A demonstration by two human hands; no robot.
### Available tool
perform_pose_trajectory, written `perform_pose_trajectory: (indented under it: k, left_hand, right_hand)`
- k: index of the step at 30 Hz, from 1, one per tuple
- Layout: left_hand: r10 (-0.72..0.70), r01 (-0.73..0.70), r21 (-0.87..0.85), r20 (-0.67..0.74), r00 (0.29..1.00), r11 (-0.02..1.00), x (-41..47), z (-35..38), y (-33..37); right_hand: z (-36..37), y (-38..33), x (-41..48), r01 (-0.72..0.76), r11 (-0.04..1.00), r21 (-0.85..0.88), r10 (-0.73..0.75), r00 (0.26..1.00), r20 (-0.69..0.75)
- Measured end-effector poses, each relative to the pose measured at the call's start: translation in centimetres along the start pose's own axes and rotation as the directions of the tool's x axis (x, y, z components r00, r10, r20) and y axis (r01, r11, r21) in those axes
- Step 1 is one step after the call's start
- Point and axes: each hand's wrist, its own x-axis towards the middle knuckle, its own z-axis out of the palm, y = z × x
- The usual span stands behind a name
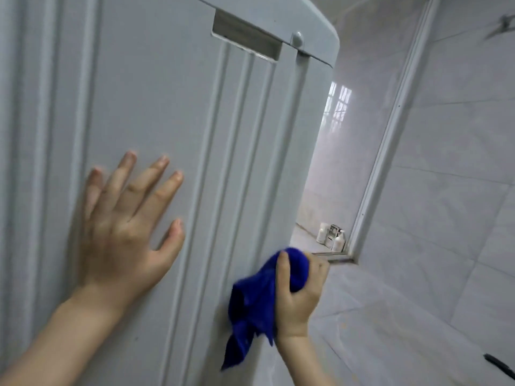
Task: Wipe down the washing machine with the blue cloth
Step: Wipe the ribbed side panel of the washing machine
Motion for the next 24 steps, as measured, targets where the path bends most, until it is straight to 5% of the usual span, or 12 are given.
perform_pose_trajectory:
  k: [3, 9, 12, 18, 24]
  left_hand:
    - [0.025, -0.025, -0.002, 0.01, 1.0, 1.0, -0.5, 0.1, 0.2]
    - [0.01, -0.011, -0.041, -0.037, 0.999, 0.999, -0.9, 1.0, -0.2]
    - [0.014, -0.014, -0.037, -0.016, 1.0, 0.999, -1.0, 0.8, -0.4]
    - [0.107, -0.1, -0.057, 0.136, 0.985, 0.993, -4.8, -0.5, -0.8]
    - [0.181, -0.175, -0.048, 0.253, 0.95, 0.983, -8.7, -2.8, -3.3]
  right_hand:
    - [-2.1, 1.8, -4.9, -0.04, 0.997, -0.063, 0.043, 0.998, 0.042]
    - [3.9, -6.6, 10.5, 0.271, 0.963, -0.01, -0.27, 0.955, -0.122]
    - [5.7, -8.5, 13.5, 0.307, 0.951, -0.034, -0.308, 0.936, -0.168]
    - [2.3, -1.3, -2.4, 0.135, 0.989, -0.068, -0.14, 0.988, -0.073]
    - [-3.6, 3.2, -22.3, -0.249, 0.956, -0.157, 0.271, 0.952, 0.142]
